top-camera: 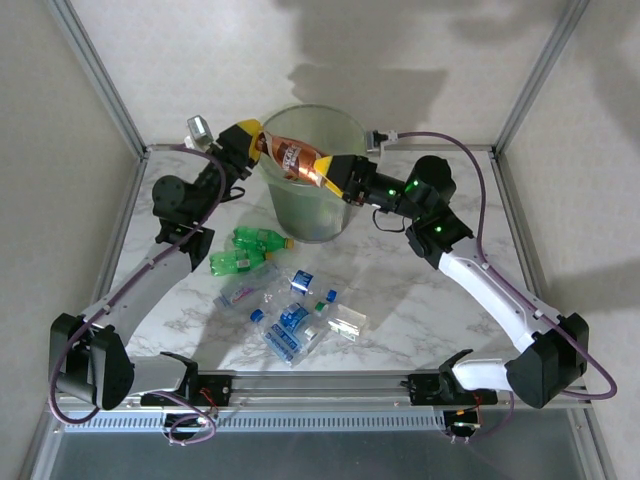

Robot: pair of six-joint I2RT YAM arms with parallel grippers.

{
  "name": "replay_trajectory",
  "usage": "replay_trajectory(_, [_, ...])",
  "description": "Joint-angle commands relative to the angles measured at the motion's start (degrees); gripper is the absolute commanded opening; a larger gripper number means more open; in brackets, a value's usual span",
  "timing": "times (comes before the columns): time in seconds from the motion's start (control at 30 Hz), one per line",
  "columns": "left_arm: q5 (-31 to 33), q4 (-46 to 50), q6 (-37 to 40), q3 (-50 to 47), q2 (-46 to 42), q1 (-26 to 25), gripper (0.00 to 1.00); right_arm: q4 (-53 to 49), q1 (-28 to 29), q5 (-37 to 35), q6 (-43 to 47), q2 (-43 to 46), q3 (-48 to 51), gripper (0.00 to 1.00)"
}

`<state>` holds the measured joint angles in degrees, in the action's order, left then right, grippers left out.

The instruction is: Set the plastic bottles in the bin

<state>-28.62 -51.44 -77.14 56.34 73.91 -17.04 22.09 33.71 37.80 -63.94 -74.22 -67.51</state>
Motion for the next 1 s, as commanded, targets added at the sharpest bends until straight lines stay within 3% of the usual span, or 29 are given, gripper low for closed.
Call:
replay_trajectory(0.0, [0.5,-2.66,1.03,-0.68,-1.31,0.43,0.14,2.54,0.64,1.21,0.57,-0.14,-1.76,0.8])
replay_trajectory(0.33, [0.58,-2.48,1.55,-1.31,-1.22,0.44,0.15,1.02,0.66,0.43,1.93,0.45,-1.81,0.64])
replay_trajectory(0.67, [1.63,0.01,2.96,-1.21,-1.36,0.43,0.25,-0.99,0.65,-0.3,3.38,0.67,-2.21,0.56])
replay_trajectory(0.73, [1.77,0.36,3.1,-1.18,-1.31,0.45,0.35,-1.36,0.69,-0.49,3.56,0.64,-2.35,0.56])
replay_trajectory(0.9, [3.13,7.34,6.55,0.83,-2.53,1.34,0.99,-4.53,0.07,-1.69,4.77,0.22,-3.9,0.54])
replay_trajectory(0.97, [4.1,11.63,9.42,2.58,-3.94,2.29,0.99,-8.1,-1.15,-2.72,5.45,-0.66,-5.71,0.53])
